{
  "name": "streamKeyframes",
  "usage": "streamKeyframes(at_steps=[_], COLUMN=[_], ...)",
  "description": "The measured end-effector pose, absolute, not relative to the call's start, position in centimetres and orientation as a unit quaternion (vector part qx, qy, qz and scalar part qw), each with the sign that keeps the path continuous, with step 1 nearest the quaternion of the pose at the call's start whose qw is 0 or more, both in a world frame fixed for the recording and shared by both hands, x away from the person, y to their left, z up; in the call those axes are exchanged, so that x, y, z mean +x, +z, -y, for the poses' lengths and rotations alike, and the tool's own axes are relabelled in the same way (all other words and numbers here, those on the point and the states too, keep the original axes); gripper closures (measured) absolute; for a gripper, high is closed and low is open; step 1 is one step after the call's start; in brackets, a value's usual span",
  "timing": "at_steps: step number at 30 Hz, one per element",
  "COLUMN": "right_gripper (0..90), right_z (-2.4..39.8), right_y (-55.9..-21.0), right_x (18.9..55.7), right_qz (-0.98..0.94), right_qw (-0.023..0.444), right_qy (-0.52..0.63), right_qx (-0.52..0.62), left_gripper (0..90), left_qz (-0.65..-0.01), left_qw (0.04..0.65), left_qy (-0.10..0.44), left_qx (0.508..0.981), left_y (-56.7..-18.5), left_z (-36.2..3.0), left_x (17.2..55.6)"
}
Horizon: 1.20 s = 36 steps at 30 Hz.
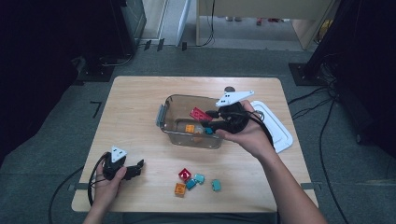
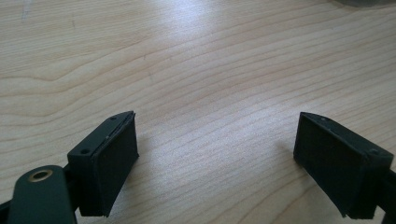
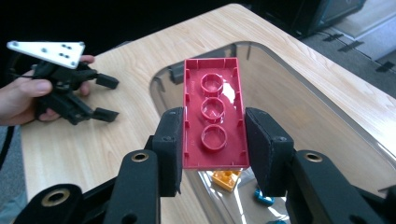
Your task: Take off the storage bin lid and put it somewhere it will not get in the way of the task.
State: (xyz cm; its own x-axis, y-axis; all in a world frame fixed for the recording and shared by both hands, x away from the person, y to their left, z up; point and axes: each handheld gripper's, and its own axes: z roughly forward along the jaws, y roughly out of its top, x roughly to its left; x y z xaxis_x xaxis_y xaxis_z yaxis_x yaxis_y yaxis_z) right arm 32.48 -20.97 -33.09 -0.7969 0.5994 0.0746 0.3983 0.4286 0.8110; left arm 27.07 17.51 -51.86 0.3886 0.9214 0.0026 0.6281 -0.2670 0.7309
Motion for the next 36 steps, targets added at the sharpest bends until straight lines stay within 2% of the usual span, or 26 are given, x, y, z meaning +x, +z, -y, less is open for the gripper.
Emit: streamKeyframes(at_steps=[36], right_gripper=[59.8], right_z=[19.1], right_y=[-37.9], right_x=[39.1], right_qz=[-0.843], right_qw=[0.087], right_qy=[0.362], right_qx=[0.388], left_gripper=[13.5], left_qz=[-0.507], left_qw=[0.331], left_qy=[0.221], left_qx=[0.765], left_y=[-51.9], left_z=[-17.5], left_x=[27.1])
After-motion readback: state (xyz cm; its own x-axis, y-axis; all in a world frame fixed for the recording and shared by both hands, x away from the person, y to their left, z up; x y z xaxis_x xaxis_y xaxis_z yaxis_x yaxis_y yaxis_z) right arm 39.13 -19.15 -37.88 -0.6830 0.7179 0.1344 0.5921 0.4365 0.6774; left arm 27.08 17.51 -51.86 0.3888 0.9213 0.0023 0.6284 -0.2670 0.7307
